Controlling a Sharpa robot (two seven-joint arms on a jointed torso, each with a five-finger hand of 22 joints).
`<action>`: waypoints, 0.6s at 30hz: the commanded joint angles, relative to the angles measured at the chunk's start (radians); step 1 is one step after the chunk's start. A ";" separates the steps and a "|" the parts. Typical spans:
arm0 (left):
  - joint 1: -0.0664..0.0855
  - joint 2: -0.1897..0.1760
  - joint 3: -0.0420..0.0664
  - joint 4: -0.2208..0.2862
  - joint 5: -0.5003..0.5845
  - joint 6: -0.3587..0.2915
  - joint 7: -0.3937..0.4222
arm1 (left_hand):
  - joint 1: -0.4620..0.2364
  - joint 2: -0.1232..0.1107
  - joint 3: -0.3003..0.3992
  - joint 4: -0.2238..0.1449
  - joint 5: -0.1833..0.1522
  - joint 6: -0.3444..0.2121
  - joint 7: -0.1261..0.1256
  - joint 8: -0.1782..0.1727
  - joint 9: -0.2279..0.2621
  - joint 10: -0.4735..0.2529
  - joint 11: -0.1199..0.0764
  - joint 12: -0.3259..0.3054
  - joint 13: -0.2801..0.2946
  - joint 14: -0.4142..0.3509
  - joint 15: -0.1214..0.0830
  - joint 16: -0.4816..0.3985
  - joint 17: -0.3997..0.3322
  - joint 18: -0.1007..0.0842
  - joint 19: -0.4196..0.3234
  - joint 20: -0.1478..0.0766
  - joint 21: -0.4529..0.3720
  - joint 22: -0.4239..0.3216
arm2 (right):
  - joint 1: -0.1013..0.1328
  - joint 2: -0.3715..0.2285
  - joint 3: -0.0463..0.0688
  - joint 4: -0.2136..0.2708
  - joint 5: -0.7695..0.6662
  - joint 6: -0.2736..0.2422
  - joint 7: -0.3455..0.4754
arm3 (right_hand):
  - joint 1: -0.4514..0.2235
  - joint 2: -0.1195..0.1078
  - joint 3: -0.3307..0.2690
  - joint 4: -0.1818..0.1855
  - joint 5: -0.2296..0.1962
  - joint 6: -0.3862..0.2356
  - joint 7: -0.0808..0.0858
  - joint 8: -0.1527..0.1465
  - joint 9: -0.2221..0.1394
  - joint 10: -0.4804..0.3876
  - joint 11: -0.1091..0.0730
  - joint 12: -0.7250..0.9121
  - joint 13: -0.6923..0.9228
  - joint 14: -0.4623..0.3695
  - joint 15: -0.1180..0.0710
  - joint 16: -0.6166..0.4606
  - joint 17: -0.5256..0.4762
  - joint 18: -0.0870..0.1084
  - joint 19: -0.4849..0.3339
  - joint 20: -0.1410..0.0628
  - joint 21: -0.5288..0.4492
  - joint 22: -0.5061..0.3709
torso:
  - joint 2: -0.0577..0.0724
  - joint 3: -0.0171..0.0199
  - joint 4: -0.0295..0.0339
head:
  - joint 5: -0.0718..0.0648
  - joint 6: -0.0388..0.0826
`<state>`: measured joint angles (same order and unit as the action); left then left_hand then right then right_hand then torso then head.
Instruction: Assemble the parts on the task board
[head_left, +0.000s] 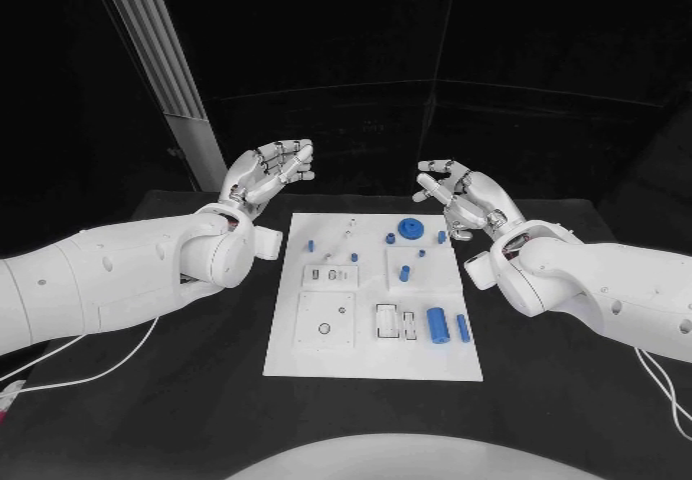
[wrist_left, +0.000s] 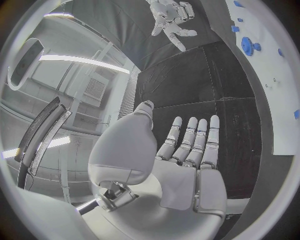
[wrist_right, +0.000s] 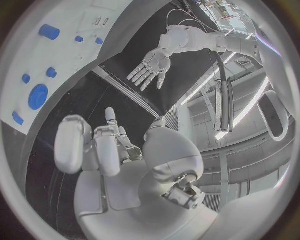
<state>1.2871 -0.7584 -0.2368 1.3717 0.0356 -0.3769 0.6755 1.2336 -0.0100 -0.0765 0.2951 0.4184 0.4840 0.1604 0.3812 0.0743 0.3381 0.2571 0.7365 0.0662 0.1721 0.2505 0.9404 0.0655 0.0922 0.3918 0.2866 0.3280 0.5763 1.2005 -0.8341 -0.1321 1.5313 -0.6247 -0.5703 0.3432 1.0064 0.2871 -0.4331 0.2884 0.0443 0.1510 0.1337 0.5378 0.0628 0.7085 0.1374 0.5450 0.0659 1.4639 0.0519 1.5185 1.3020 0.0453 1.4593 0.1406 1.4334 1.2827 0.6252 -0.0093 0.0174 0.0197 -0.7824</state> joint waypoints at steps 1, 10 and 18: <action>0.004 -0.003 0.000 -0.003 -0.026 0.032 0.256 | 0.002 0.005 -0.003 -0.002 0.002 -0.008 0.130 0.005 0.000 0.001 0.001 0.004 -0.002 0.009 0.001 -0.001 -0.001 0.007 0.000 0.003 0.002 -0.001 | 0.009 -0.003 0.001 0.000 -0.004 0.099 -0.052 | 0.029 0.000 -0.007 -0.010 0.004 0.026 0.081 0.028 0.005 0.013 0.002 -0.004 0.002 0.080 0.003 0.014 0.084 -0.025 0.069 0.002 0.080 0.180 | 0.013 -0.0016 0.0014 | 0.001 -0.003; 0.012 -0.018 0.000 0.010 -0.051 0.054 0.231 | 0.002 0.009 -0.002 -0.001 0.002 -0.004 0.131 0.014 0.002 0.000 0.003 0.004 -0.002 0.007 0.002 -0.003 -0.002 0.006 -0.003 0.003 0.002 -0.002 | 0.052 0.002 0.002 -0.031 -0.105 0.145 -0.162 | 0.309 -0.037 0.075 -0.131 0.011 0.496 0.076 0.096 0.012 0.091 0.011 -0.025 -0.003 0.072 0.014 0.025 0.065 -0.045 0.111 0.034 0.137 0.288 | 0.031 -0.0038 0.0118 | -0.010 -0.001; 0.021 -0.036 0.000 0.029 -0.054 0.081 0.200 | -0.001 0.014 -0.004 -0.001 0.002 -0.009 0.132 0.020 0.001 -0.006 0.004 0.001 -0.002 -0.001 0.004 -0.007 -0.002 0.004 -0.006 0.003 0.001 -0.003 | 0.074 0.051 0.002 -0.100 -0.506 0.110 -0.281 | 0.474 -0.075 0.115 -0.217 0.003 0.627 0.048 -0.022 -0.001 0.141 -0.011 -0.074 -0.004 0.073 0.001 0.029 0.082 -0.045 0.111 0.022 0.137 0.288 | 0.049 -0.0071 0.0190 | -0.022 0.005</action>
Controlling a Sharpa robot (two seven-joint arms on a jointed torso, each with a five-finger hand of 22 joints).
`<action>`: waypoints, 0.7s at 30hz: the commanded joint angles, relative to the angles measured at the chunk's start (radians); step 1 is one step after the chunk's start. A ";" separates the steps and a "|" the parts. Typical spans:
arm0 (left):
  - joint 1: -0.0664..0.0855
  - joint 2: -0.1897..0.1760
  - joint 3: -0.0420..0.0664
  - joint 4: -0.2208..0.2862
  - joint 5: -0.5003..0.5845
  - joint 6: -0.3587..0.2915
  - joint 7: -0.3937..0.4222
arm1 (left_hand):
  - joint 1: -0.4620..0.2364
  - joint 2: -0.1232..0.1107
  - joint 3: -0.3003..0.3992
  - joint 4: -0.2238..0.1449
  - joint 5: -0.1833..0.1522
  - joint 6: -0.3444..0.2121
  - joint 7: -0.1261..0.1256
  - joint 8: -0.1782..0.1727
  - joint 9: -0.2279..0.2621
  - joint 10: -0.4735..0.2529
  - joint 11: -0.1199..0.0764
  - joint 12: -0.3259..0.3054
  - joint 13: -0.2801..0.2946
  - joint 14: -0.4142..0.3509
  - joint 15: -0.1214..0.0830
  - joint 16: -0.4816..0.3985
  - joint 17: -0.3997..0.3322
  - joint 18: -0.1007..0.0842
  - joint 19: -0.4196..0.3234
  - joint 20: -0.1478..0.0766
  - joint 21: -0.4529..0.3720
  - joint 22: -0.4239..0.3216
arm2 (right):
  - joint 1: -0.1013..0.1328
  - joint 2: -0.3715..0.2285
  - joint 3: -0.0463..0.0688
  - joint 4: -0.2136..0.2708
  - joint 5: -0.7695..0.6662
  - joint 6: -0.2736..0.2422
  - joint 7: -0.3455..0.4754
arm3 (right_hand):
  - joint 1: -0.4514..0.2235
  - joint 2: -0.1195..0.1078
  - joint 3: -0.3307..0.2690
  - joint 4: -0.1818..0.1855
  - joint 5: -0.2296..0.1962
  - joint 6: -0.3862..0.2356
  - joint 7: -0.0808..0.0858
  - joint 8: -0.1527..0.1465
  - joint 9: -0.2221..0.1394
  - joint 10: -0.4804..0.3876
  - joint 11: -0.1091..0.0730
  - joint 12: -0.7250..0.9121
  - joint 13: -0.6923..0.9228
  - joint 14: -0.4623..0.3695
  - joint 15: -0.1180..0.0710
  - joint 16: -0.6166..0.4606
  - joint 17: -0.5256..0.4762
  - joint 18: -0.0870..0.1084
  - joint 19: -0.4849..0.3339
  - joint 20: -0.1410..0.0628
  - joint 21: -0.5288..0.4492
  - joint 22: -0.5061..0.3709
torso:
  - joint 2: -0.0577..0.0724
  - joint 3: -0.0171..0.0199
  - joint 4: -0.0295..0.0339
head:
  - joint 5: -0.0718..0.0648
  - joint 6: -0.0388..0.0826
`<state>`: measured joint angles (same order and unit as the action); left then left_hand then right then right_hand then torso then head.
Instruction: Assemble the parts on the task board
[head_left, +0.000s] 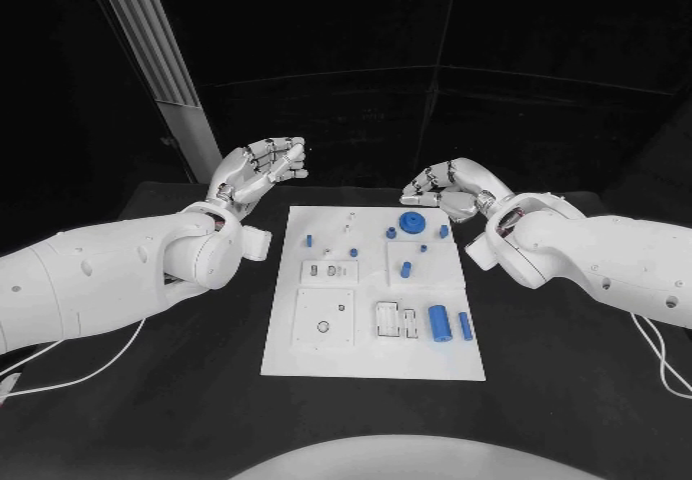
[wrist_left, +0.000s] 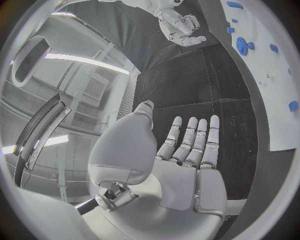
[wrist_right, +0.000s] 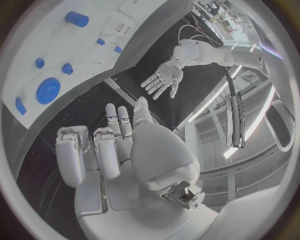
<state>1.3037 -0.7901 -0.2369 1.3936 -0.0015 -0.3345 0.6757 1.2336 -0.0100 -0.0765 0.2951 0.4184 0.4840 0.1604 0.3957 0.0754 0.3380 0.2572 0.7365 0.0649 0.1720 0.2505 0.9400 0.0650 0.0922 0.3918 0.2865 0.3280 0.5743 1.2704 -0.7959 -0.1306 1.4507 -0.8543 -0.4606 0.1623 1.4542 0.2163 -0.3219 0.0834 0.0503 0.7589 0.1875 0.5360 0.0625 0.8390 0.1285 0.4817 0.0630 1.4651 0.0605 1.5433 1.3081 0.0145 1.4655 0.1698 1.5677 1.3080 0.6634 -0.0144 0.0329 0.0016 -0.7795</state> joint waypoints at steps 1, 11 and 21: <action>0.005 -0.006 0.000 0.010 -0.017 0.041 0.196 | -0.002 0.015 -0.004 -0.001 0.002 -0.009 0.132 0.007 0.000 -0.007 0.004 0.001 -0.001 -0.002 0.004 -0.007 -0.002 0.004 -0.007 0.003 0.001 -0.001 | 0.005 0.021 0.001 -0.030 -0.317 0.002 -0.118 | 0.039 -0.007 0.005 -0.016 -0.003 0.027 -0.010 -0.032 -0.001 0.014 -0.003 -0.018 -0.002 0.073 -0.009 0.005 0.080 -0.015 0.105 -0.008 0.003 0.263 | 0.013 -0.0026 0.0037 | -0.006 0.004; 0.015 -0.006 0.001 0.020 -0.018 0.063 0.178 | -0.006 0.019 -0.006 -0.001 0.002 -0.012 0.133 0.012 0.000 -0.010 0.005 -0.001 -0.001 -0.006 0.005 -0.010 -0.002 0.003 -0.010 0.003 0.000 -0.003 | 0.007 0.097 0.002 -0.125 -0.482 0.091 -0.249 | 0.112 -0.014 0.005 -0.029 -0.003 0.044 -0.019 -0.143 -0.001 0.021 -0.010 -0.087 -0.002 0.077 -0.013 0.008 0.104 -0.015 0.105 -0.013 0.003 0.263 | 0.031 -0.0074 0.0117 | -0.017 0.019; 0.022 -0.004 0.001 0.021 -0.018 0.078 0.173 | -0.007 0.024 -0.006 -0.001 0.002 -0.014 0.133 0.015 0.000 -0.012 0.005 -0.001 -0.001 -0.008 0.006 -0.011 -0.001 0.002 -0.013 0.003 -0.001 -0.003 | 0.007 0.160 0.002 -0.173 -0.658 0.171 -0.335 | 0.141 -0.005 0.001 -0.017 -0.003 0.035 -0.030 -0.220 0.000 0.018 -0.023 -0.139 -0.002 0.077 -0.022 0.007 0.099 -0.015 0.105 -0.021 0.003 0.263 | 0.046 -0.0083 0.0183 | -0.022 0.031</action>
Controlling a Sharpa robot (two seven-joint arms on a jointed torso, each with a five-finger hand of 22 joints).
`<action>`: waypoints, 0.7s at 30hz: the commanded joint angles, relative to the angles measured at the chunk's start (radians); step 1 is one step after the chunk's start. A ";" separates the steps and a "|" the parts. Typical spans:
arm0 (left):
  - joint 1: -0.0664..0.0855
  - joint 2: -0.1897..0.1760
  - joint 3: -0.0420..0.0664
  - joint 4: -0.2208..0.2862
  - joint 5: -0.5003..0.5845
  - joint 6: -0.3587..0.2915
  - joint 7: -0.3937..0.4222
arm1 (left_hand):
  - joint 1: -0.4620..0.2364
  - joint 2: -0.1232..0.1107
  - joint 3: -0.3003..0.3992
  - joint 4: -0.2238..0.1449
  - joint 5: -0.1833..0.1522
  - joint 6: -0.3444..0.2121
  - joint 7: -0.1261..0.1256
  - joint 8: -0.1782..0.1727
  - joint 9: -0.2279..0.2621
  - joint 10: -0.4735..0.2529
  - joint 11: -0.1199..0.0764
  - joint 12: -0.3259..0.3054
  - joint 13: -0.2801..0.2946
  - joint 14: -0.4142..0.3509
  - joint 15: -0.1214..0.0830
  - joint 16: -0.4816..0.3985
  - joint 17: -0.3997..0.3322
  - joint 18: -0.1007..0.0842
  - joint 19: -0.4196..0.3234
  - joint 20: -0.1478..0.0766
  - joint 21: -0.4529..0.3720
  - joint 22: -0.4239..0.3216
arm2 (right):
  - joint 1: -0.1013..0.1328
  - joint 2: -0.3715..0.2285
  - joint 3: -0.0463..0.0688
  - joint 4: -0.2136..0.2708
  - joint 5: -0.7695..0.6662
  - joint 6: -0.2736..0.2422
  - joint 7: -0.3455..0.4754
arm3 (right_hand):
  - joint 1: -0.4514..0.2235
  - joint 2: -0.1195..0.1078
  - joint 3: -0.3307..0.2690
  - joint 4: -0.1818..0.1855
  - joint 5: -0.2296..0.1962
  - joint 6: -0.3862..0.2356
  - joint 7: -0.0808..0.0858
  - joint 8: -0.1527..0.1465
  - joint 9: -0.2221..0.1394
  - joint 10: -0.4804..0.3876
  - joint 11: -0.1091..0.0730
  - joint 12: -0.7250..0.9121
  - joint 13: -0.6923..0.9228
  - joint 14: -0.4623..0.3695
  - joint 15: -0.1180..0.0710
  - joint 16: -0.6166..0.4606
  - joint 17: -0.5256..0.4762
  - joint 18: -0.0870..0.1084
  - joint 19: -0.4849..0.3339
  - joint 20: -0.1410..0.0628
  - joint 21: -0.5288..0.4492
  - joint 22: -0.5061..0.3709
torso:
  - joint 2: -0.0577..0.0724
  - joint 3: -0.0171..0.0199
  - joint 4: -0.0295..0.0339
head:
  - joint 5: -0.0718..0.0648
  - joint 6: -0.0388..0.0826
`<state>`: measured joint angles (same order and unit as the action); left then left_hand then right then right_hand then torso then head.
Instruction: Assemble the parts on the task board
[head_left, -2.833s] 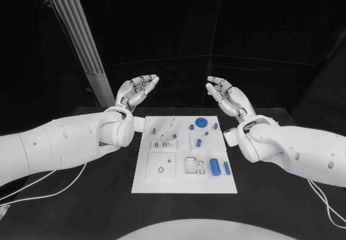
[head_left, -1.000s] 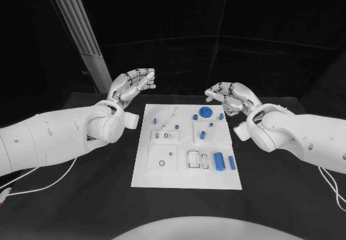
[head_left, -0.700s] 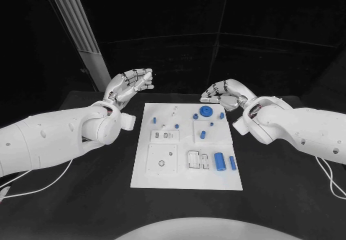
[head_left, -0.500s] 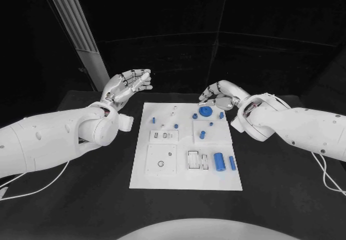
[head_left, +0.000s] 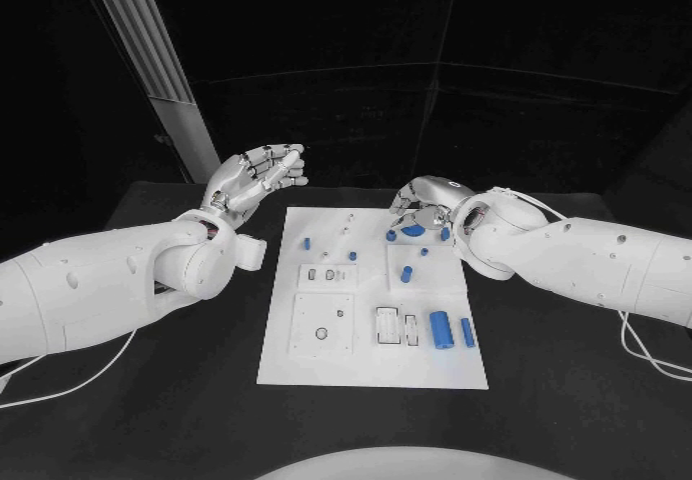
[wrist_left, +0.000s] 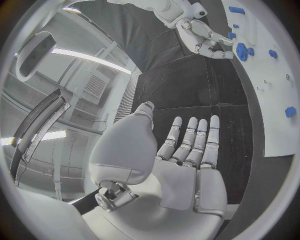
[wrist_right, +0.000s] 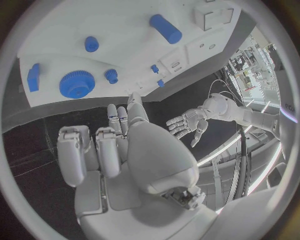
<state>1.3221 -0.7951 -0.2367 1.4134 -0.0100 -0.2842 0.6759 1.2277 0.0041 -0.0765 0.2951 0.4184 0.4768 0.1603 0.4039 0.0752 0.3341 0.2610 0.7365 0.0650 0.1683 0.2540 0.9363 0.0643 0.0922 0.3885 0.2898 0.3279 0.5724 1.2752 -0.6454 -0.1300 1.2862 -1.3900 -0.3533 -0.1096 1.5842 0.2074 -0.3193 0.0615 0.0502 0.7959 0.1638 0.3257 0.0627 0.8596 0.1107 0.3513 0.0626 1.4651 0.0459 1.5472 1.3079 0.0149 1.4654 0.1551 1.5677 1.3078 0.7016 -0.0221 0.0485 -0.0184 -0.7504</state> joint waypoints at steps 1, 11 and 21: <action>0.003 0.001 0.000 0.002 -0.009 0.029 0.172 | -0.001 0.010 -0.006 -0.001 0.002 -0.007 0.133 0.006 0.000 -0.008 0.001 -0.001 -0.001 -0.004 0.002 -0.007 -0.001 0.002 -0.010 0.000 -0.001 -0.001 | 0.002 0.014 0.001 -0.012 -0.130 0.069 -0.067 | 0.011 0.003 -0.002 0.005 -0.003 -0.001 -0.007 -0.014 0.000 -0.004 -0.006 -0.011 -0.001 0.077 -0.008 0.003 0.098 -0.015 0.105 -0.007 0.003 0.263 | 0.010 -0.0004 0.0024 | -0.002 0.003; 0.006 0.001 0.001 0.001 -0.009 0.042 0.166 | -0.002 0.017 -0.006 -0.001 0.002 -0.006 0.133 0.012 0.001 -0.007 0.001 0.001 0.000 -0.004 0.002 -0.007 0.000 0.001 -0.012 0.000 -0.002 -0.002 | 0.002 0.044 0.001 -0.047 -0.160 0.108 -0.089 | 0.019 0.000 -0.005 0.008 -0.003 0.001 -0.006 -0.031 0.001 -0.012 -0.007 -0.025 0.000 0.076 -0.009 0.002 0.095 -0.015 0.105 -0.009 0.003 0.263 | 0.019 -0.0014 0.0076 | -0.004 0.002; 0.007 0.001 0.001 -0.001 -0.009 0.045 0.165 | -0.002 0.019 -0.006 -0.002 0.002 -0.006 0.133 0.014 0.001 -0.006 0.001 0.001 0.000 -0.004 0.002 -0.007 0.000 0.001 -0.012 0.000 -0.002 -0.002 | 0.002 0.058 0.001 -0.062 -0.175 0.136 -0.112 | 0.026 -0.002 -0.005 0.007 -0.003 0.004 -0.008 -0.039 0.001 -0.013 -0.008 -0.030 0.000 0.076 -0.010 0.002 0.093 -0.015 0.105 -0.010 0.003 0.263 | 0.018 -0.0021 0.0079 | -0.007 -0.008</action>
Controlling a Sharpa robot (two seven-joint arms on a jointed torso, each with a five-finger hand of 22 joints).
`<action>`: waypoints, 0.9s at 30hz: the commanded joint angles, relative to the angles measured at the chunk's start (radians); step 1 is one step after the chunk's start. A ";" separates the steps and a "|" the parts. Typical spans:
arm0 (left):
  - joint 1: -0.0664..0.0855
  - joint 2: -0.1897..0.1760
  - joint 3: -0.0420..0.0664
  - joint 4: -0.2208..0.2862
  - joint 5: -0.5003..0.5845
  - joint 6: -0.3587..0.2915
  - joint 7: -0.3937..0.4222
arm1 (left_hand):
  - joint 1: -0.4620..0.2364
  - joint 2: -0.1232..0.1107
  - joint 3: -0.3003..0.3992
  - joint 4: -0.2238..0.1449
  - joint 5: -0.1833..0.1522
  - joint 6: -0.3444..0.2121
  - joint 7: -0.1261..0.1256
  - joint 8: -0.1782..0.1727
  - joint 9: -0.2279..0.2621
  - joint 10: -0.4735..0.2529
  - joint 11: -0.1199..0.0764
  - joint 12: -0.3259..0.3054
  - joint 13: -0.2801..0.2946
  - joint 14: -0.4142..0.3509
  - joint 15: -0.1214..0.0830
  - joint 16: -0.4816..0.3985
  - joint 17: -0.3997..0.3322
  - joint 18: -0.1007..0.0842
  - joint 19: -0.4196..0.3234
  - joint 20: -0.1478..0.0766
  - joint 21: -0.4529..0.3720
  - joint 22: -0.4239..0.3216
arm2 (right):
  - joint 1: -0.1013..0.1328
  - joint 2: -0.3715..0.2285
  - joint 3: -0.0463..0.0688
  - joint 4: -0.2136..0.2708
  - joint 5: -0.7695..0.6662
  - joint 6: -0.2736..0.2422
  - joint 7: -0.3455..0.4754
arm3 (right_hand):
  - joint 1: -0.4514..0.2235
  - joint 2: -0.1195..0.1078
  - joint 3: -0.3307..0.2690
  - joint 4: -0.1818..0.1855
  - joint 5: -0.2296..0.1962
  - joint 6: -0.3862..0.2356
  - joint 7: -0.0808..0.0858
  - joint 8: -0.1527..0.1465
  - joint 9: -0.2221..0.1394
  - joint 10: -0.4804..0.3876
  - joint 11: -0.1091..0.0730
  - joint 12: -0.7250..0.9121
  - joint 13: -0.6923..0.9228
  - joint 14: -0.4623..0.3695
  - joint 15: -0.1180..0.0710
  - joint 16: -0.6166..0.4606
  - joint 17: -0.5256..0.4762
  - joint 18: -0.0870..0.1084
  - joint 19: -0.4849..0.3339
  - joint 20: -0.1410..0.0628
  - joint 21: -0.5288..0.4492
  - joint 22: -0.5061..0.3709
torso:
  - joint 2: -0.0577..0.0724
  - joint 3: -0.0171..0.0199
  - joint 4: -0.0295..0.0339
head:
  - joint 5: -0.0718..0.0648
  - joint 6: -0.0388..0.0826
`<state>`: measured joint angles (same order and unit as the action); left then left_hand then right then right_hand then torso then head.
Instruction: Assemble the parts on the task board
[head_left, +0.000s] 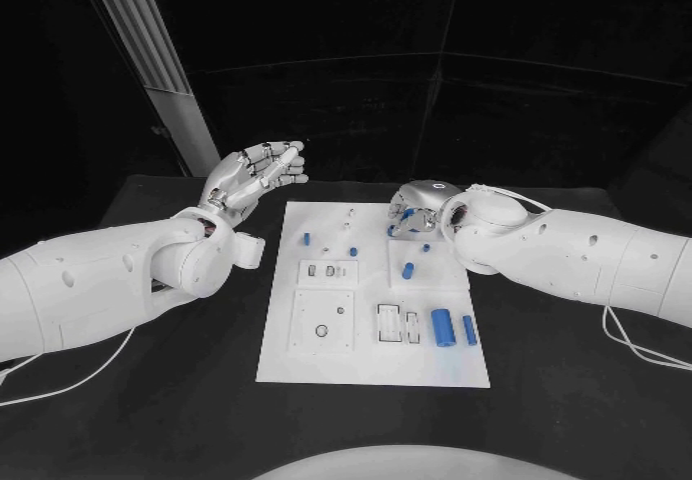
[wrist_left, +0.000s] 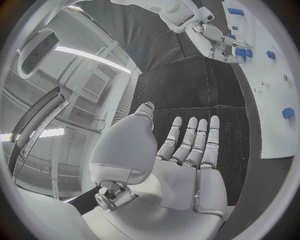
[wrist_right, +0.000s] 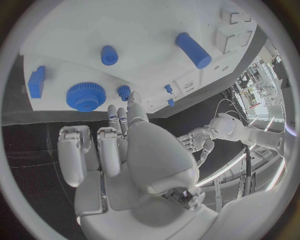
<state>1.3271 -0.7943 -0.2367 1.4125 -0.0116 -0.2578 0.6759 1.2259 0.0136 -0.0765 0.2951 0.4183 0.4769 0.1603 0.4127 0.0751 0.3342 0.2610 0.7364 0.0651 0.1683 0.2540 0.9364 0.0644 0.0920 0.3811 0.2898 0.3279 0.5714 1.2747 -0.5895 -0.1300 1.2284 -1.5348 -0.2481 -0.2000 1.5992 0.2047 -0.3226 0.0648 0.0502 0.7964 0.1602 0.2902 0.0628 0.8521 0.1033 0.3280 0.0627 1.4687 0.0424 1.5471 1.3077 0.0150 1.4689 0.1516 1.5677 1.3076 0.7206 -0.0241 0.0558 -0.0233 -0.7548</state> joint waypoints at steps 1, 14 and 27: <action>0.002 0.001 0.001 0.000 -0.008 0.018 0.165 | 0.000 0.009 -0.006 -0.002 0.002 -0.006 0.133 0.005 0.001 -0.006 0.001 0.001 0.000 -0.004 0.002 -0.007 0.000 0.001 -0.005 0.000 -0.002 -0.001 | 0.002 0.003 0.001 -0.005 -0.032 0.031 -0.022 | 0.012 0.001 -0.002 0.004 -0.003 0.004 -0.005 -0.005 0.001 -0.005 -0.002 -0.007 0.000 0.073 -0.006 0.002 0.093 -0.015 0.102 -0.007 0.003 0.263 | -0.001 -0.0002 0.0006 | -0.003 -0.004; 0.003 0.000 0.001 -0.003 -0.008 0.017 0.163 | 0.000 0.012 -0.006 -0.002 0.002 -0.006 0.133 0.007 0.001 -0.006 0.001 0.002 0.000 -0.005 0.002 -0.007 0.000 0.001 -0.005 0.000 -0.002 -0.002 | 0.002 0.011 0.001 -0.016 -0.037 0.052 -0.024 | 0.031 0.021 0.004 0.011 -0.003 0.028 -0.018 -0.024 0.003 0.032 -0.014 -0.011 0.001 0.073 -0.016 0.001 0.094 -0.015 0.102 -0.015 0.003 0.263 | 0.000 -0.0013 0.0015 | -0.006 -0.005; 0.003 0.000 0.001 -0.003 -0.008 0.017 0.163 | 0.000 0.013 -0.006 -0.002 0.002 -0.007 0.133 0.008 0.001 -0.006 0.001 0.002 0.000 -0.005 0.003 -0.007 0.000 0.001 -0.006 0.000 -0.002 -0.002 | 0.002 0.037 0.001 -0.042 -0.038 0.080 -0.027 | 0.041 0.029 0.002 0.018 -0.003 0.036 -0.022 -0.038 0.003 0.053 -0.018 -0.021 -0.001 0.073 -0.021 0.001 0.093 -0.015 0.102 -0.020 0.003 0.263 | 0.002 -0.0008 0.0020 | -0.012 -0.009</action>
<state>1.3279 -0.7950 -0.2366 1.4096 -0.0124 -0.2535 0.6759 1.2260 0.0136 -0.0765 0.2951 0.4184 0.4770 0.1603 0.4185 0.0750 0.3342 0.2609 0.7364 0.0651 0.1683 0.2540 0.9324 0.0644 0.0920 0.3812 0.2897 0.3279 0.5706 1.2746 -0.5551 -0.1300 1.1886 -1.5638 -0.1882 -0.2252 1.6292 0.2347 -0.3196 0.0792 0.0502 0.8262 0.1372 0.2553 0.0650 0.8973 0.0873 0.3117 0.0628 1.4685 0.0282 1.5471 1.3075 0.0150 1.4652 0.1407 1.5677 1.3075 0.7220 -0.0250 0.0584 -0.0348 -0.7629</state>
